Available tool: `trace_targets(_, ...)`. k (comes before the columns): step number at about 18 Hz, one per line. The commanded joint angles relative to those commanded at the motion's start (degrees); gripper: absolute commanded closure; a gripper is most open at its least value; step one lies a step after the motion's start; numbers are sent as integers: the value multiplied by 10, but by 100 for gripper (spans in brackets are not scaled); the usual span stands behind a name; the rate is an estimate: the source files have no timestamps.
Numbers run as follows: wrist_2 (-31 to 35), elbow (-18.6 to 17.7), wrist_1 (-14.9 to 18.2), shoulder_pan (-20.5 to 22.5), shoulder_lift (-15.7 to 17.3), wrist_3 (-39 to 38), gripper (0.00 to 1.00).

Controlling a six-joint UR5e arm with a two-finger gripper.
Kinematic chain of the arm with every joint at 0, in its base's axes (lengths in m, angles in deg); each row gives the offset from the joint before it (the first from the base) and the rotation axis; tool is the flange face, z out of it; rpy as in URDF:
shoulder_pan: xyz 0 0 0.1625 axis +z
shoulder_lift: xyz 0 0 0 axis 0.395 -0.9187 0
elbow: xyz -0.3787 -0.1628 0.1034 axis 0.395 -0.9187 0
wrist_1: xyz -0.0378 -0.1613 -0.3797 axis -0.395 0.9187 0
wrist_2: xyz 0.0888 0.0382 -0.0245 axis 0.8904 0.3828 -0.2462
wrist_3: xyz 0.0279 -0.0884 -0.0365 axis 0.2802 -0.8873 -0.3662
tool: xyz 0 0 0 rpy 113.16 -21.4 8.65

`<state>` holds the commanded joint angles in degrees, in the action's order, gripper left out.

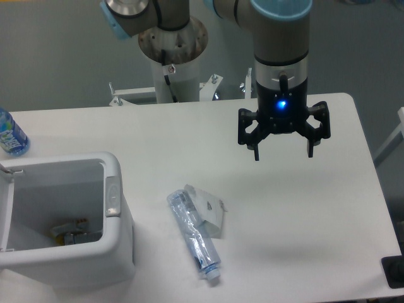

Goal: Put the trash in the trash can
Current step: 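Lower the open gripper over the clear plastic wrapper beside the bottle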

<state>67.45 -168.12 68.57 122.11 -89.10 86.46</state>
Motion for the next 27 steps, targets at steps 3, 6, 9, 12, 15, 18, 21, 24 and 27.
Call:
trace_targets(3, 1, -4, -4, -1, -4, -1, 0)
trace_targets(6, 5, -8, -5, -3, -12, -7, 0)
trace_targets(9, 14, -24, -5, -5, -14, -7, 0)
trace_targets(12, 11, -37, -11, -8, -18, -4, 0)
trace_targets(15, 11, -68, -60, -8, -18, -20, 0)
trace_targets(18, 11, -90, -73, -16, -18, -35, 0)
trace_targets(21, 6, -95, -73, -35, -32, -45, 0)
trace_targets(24, 6, -106, -73, -47, -54, -61, 0)
trace_targets(27, 5, -118, -73, -59, -68, -64, 0)
